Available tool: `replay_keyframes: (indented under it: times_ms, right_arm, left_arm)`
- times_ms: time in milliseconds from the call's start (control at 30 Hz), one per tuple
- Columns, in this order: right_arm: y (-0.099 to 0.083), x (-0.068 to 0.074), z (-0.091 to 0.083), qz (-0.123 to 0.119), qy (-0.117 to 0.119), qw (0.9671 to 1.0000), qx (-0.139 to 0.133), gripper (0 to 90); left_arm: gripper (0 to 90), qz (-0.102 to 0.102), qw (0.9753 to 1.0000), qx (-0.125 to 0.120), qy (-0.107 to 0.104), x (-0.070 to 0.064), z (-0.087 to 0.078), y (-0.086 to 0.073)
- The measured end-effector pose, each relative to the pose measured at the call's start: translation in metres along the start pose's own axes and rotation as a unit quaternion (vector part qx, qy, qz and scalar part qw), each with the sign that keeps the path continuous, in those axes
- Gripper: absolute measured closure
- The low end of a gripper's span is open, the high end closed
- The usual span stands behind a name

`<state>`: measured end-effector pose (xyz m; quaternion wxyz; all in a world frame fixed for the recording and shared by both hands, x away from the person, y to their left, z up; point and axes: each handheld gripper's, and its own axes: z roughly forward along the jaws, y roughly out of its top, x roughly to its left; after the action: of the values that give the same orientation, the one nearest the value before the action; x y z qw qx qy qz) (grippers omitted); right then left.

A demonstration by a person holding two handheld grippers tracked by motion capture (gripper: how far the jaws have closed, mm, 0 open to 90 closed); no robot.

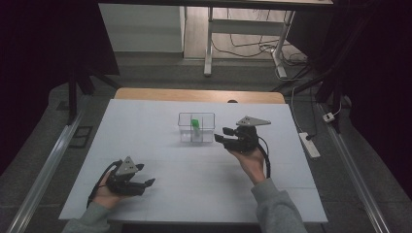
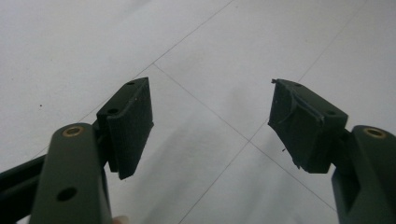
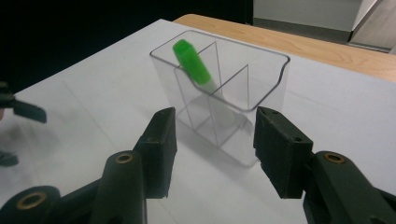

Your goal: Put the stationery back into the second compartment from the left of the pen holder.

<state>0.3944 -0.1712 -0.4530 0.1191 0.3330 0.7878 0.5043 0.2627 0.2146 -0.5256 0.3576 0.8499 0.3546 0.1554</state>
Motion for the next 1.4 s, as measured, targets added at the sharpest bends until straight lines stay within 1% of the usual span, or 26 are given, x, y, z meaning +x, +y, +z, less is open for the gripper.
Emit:
replay_keyframes:
  times_ms: [67, 200, 367, 533, 633, 733, 833, 967, 1133, 1200, 1400]
  right_arm:
    - [-0.005, 0.000, -0.007, -0.002, 0.001, 1.0000, -0.005, 49.2]
    - [-0.016, -0.001, -0.023, -0.011, -0.004, 0.9999, -0.002, 49.0]
    - [-0.032, -0.004, -0.040, -0.025, -0.016, 0.9995, 0.011, 48.8]
    - [-0.049, -0.007, -0.054, -0.026, -0.020, 0.9992, 0.024, 48.4]
    - [-0.059, -0.010, -0.060, -0.035, -0.029, 0.9983, 0.037, 47.9]
    - [-0.069, -0.014, -0.067, -0.033, -0.029, 0.9981, 0.044, 47.3]
    - [-0.078, -0.016, -0.074, -0.040, -0.032, 0.9973, 0.053, 45.9]
    - [-0.086, -0.018, -0.082, -0.048, -0.037, 0.9961, 0.064, 44.5]
    - [-0.093, -0.024, -0.090, -0.041, -0.038, 0.9967, 0.059, 44.3]
    - [-0.094, -0.025, -0.091, -0.043, -0.040, 0.9966, 0.057, 44.1]
    - [-0.096, -0.024, -0.089, -0.050, -0.041, 0.9957, 0.066, 43.5]
  left_arm:
    - [30.1, 0.000, 1.0000, 0.000, 0.000, 0.000, 0.000, 0.000]
    - [30.1, 0.000, 1.0000, 0.001, 0.001, 0.000, 0.000, 0.000]
    - [30.0, 0.001, 1.0000, 0.002, 0.001, 0.000, 0.001, 0.000]
    - [30.0, 0.001, 1.0000, 0.002, 0.002, -0.001, 0.001, 0.000]
    - [29.9, 0.000, 1.0000, 0.002, 0.002, -0.001, 0.001, 0.000]
    - [29.9, 0.000, 1.0000, 0.003, 0.002, 0.000, 0.001, 0.000]
    - [29.9, 0.000, 1.0000, 0.002, 0.002, 0.000, 0.001, 0.000]
    - [29.9, -0.002, 1.0000, 0.000, 0.003, 0.001, 0.000, -0.001]
    - [29.9, -0.004, 1.0000, -0.001, 0.002, 0.001, -0.001, -0.001]
    - [29.8, -0.005, 1.0000, -0.002, 0.002, 0.000, -0.002, -0.002]
    - [29.8, -0.011, 0.9999, -0.003, 0.003, 0.001, -0.004, -0.004]
